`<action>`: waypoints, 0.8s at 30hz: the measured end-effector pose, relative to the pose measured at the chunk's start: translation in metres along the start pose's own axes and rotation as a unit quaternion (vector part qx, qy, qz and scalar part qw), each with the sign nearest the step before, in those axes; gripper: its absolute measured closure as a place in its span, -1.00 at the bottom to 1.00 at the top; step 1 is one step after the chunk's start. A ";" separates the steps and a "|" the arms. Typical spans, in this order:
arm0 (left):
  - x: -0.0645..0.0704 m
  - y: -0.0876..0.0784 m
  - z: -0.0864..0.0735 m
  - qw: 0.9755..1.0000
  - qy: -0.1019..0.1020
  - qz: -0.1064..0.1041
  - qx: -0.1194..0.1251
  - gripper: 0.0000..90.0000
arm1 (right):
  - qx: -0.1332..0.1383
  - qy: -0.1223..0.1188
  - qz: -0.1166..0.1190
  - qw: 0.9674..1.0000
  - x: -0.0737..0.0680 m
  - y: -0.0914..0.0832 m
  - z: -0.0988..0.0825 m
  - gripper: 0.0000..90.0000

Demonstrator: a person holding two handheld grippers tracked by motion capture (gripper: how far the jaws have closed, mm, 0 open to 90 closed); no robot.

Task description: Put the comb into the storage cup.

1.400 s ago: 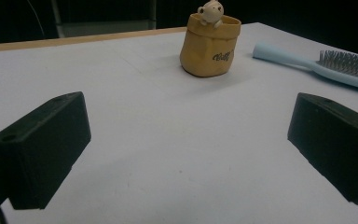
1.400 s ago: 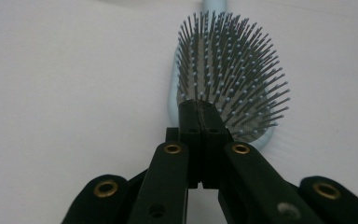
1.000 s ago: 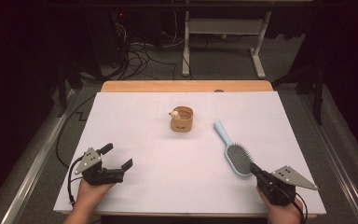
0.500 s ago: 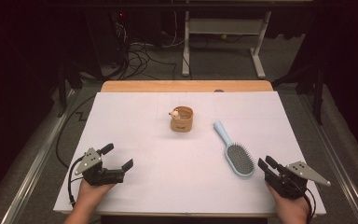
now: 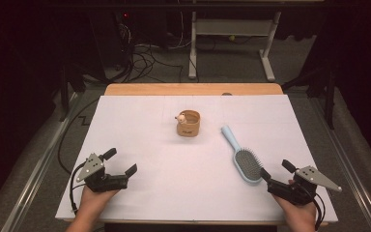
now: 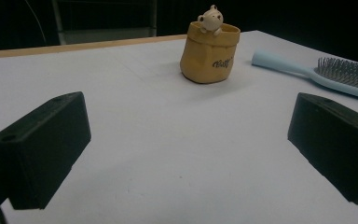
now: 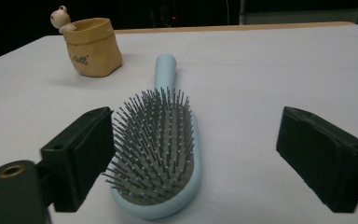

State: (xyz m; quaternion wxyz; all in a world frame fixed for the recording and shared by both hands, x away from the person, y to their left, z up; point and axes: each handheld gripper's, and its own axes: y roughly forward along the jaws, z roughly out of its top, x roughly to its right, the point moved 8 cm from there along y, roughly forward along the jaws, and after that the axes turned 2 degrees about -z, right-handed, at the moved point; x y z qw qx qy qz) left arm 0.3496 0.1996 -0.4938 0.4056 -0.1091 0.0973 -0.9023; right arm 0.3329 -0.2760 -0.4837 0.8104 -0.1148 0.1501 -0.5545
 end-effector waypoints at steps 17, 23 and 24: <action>0.003 0.002 -0.002 1.000 0.001 -0.014 -0.007 -1.00 | 0.008 -0.015 -0.001 1.000 -0.011 0.002 0.003 -1.00; 0.004 0.003 -0.003 1.000 0.003 -0.013 -0.011 -1.00 | -0.004 -0.024 0.006 1.000 -0.015 0.003 0.003 -1.00; 0.004 0.003 -0.003 1.000 0.003 -0.013 -0.013 -1.00 | -0.008 -0.024 0.007 1.000 -0.017 0.004 0.002 -1.00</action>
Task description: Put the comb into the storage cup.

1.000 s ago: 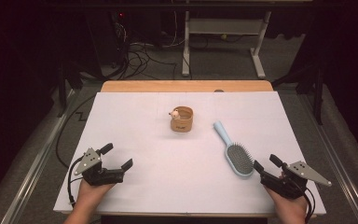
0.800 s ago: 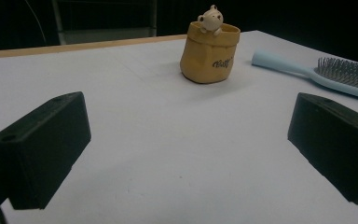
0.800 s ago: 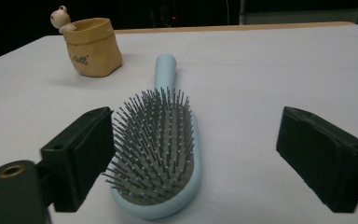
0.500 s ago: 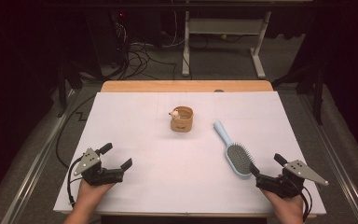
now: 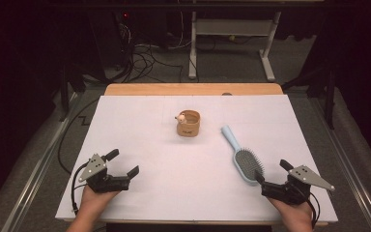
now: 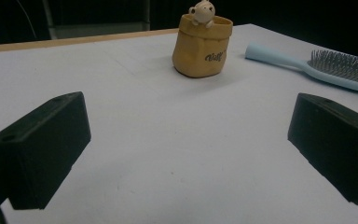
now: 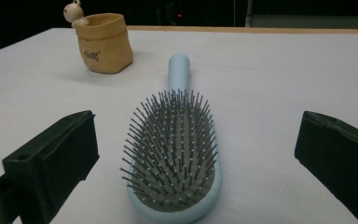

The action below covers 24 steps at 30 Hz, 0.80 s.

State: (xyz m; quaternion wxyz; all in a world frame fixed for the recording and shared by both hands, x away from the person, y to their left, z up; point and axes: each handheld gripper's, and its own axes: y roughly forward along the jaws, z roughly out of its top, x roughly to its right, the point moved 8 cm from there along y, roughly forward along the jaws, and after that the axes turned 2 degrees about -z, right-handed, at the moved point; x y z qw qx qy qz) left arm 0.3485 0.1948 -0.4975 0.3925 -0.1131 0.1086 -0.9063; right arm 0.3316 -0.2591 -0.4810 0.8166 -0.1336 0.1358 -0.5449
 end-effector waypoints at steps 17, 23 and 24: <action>-0.003 -0.002 0.002 1.000 -0.005 -0.007 0.001 -1.00 | -0.070 -0.025 -0.002 0.997 -0.016 0.017 -0.013 -1.00; 0.002 -0.002 0.003 1.000 0.000 -0.008 0.007 -1.00 | -0.109 -0.034 0.007 0.993 -0.018 0.018 -0.025 -1.00; 0.002 -0.002 0.004 1.000 0.000 -0.008 0.009 -1.00 | -0.116 -0.032 0.009 0.993 -0.018 0.018 -0.027 -1.00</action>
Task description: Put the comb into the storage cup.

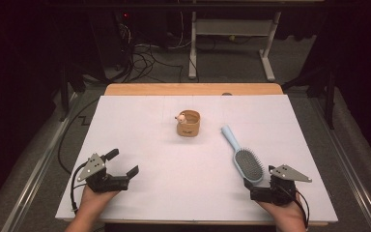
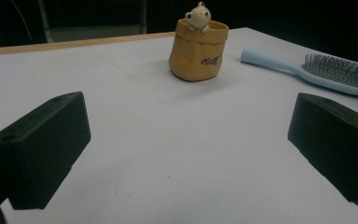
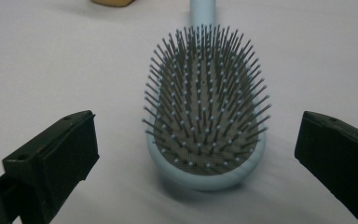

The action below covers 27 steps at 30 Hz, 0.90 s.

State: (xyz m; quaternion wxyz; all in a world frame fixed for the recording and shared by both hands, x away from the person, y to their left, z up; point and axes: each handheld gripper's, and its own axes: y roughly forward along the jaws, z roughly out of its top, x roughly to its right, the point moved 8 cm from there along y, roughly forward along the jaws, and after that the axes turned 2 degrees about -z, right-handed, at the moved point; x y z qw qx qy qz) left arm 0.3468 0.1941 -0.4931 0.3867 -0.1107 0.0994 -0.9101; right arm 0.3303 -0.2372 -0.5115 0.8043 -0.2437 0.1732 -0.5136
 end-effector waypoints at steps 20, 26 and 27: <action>0.001 -0.002 -0.001 1.000 0.007 -0.002 -0.001 -1.00 | -0.078 -0.014 0.000 0.997 -0.001 0.006 -0.017 -1.00; 0.002 -0.002 -0.002 1.000 0.009 -0.006 -0.002 -1.00 | -0.096 -0.010 -0.001 0.995 0.003 0.005 -0.015 -1.00; 0.002 -0.002 -0.002 1.000 0.009 -0.007 -0.003 -1.00 | -0.099 -0.013 -0.002 0.995 0.004 0.005 -0.014 -1.00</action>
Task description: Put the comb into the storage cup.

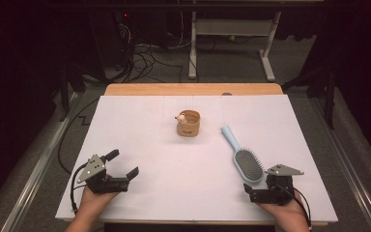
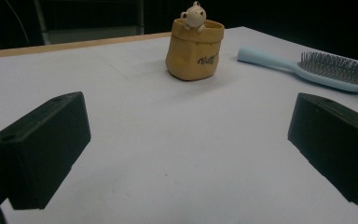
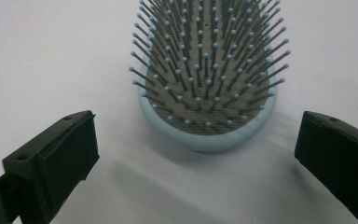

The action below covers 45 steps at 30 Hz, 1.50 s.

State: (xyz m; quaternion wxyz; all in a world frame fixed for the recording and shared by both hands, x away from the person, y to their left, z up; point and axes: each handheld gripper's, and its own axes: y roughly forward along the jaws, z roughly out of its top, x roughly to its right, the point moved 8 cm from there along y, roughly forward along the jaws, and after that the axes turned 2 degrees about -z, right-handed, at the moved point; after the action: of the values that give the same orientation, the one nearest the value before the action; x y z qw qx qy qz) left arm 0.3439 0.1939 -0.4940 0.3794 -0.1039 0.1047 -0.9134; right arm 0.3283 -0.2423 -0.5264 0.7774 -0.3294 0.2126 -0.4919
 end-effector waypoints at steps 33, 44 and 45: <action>0.002 -0.001 0.001 1.000 0.000 -0.009 0.005 -1.00 | -0.089 -0.036 0.013 0.995 0.002 0.024 0.043 -1.00; 0.002 -0.001 0.000 1.000 -0.001 -0.009 0.005 -1.00 | -0.127 -0.056 0.008 0.990 0.000 0.038 0.048 -0.99; 0.002 -0.001 0.000 1.000 -0.001 -0.009 0.005 -1.00 | -0.130 -0.058 0.008 0.990 0.000 0.039 0.048 -0.98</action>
State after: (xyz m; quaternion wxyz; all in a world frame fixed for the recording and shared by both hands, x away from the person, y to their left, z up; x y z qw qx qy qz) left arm 0.3419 0.1930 -0.4931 0.3713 -0.1036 0.0986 -0.9174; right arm 0.3847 -0.2163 -0.5214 0.7429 -0.4536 0.2322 -0.4341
